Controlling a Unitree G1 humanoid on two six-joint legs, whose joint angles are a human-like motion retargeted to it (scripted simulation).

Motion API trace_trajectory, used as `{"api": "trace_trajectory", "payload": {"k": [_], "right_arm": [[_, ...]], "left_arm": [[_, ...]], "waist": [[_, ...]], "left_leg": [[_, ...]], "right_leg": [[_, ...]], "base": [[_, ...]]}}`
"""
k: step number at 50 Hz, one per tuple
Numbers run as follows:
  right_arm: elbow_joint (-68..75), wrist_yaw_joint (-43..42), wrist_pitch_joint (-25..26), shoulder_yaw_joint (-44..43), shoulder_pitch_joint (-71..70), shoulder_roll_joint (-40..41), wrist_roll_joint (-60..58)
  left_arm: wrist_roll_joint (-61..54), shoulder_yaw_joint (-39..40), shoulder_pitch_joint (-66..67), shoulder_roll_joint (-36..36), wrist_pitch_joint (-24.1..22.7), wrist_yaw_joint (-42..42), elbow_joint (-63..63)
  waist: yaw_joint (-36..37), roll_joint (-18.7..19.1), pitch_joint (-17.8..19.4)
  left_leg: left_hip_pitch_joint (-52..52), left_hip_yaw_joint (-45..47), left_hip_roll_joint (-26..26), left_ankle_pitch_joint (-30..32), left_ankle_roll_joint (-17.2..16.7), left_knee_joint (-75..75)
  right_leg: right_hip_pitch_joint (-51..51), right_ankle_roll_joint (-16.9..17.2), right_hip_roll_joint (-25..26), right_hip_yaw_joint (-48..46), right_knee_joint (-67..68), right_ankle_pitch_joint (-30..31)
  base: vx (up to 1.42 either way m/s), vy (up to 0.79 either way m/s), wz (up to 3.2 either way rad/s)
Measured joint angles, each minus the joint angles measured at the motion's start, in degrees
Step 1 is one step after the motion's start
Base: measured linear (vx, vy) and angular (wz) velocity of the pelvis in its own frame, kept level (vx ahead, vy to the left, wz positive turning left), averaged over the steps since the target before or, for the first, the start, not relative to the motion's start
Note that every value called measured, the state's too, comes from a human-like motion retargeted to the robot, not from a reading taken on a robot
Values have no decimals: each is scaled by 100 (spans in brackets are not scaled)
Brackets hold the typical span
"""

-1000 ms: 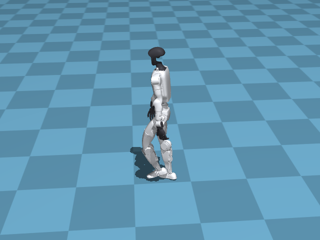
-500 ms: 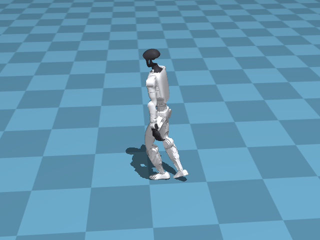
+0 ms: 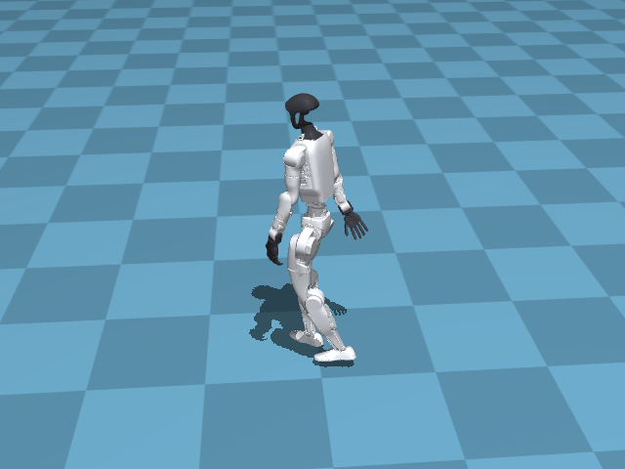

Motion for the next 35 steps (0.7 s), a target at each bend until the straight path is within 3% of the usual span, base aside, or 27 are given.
{"api": "trace_trajectory", "payload": {"k": [5,12,16,19,21,23,24,28,30,33,35], "right_arm": [[-201,-179,-40,56,-161,-63,122],[-518,-322,94,-168,-403,-271,233],[-597,-505,207,-229,-649,-363,373],[-738,-606,192,-188,-904,-366,361],[-876,-663,126,-112,-1048,-320,354],[-1050,-723,16,-34,-1155,-277,364],[-1141,-757,-44,11,-1214,-248,366],[-1437,-822,-248,204,-1560,-11,323],[-1533,-770,-311,303,-1717,152,273],[-1569,-585,-453,464,-1874,393,195],[-1508,-443,-562,602,-1954,502,140]], "left_arm": [[28,-7,151,5,27,-510,364],[957,96,659,228,-55,249,513],[903,448,925,331,-34,610,704],[845,556,1084,505,-112,1197,917],[1147,374,1247,694,-329,1998,1000],[1668,112,1422,835,-480,2632,1054],[1899,27,1495,882,-486,2725,1079],[2230,207,1677,870,-239,2090,1314],[1842,650,1747,693,-208,1649,1496],[623,1331,1902,394,-341,1273,1627],[-105,1614,1944,180,-304,1164,1645]], "waist": [[-112,43,-19],[72,-42,141],[298,32,133],[413,121,35],[466,118,-48],[395,39,-212],[362,15,-276],[362,147,-297],[427,235,-284],[639,263,-325],[669,186,-408]], "left_leg": [[194,283,48,100,0,-3],[-314,573,523,957,0,2066],[-1083,924,1165,439,0,3686],[-1918,1028,1310,324,0,4151],[-2327,1289,1218,369,0,3849],[-2730,1472,761,597,0,2968],[-2875,1414,542,695,-169,2418],[-3130,369,156,750,-1455,556],[-3135,43,248,644,-1870,44],[-3007,169,428,770,-1922,-248],[-3068,-241,175,335,-1358,107]], "right_leg": [[36,-63,-72,-42,255,7],[776,-109,-45,225,-287,-90],[1186,-189,72,181,-788,-62],[1362,-94,146,-5,-1190,38],[1470,94,59,-175,-1415,52],[1471,370,-209,-420,-1605,94],[1478,458,-269,-526,-1674,101],[1863,632,76,-822,-2016,-11],[2134,804,265,-809,-2179,-115],[2418,1067,330,-641,-2220,-201],[2487,1274,211,-622,-2146,-235]], "base": [[32,-1,-14],[38,-14,3],[33,8,47],[2,40,84],[0,62,101],[-3,60,144],[11,45,131],[28,15,40],[44,17,-24],[49,20,-56],[50,32,-26]]}}
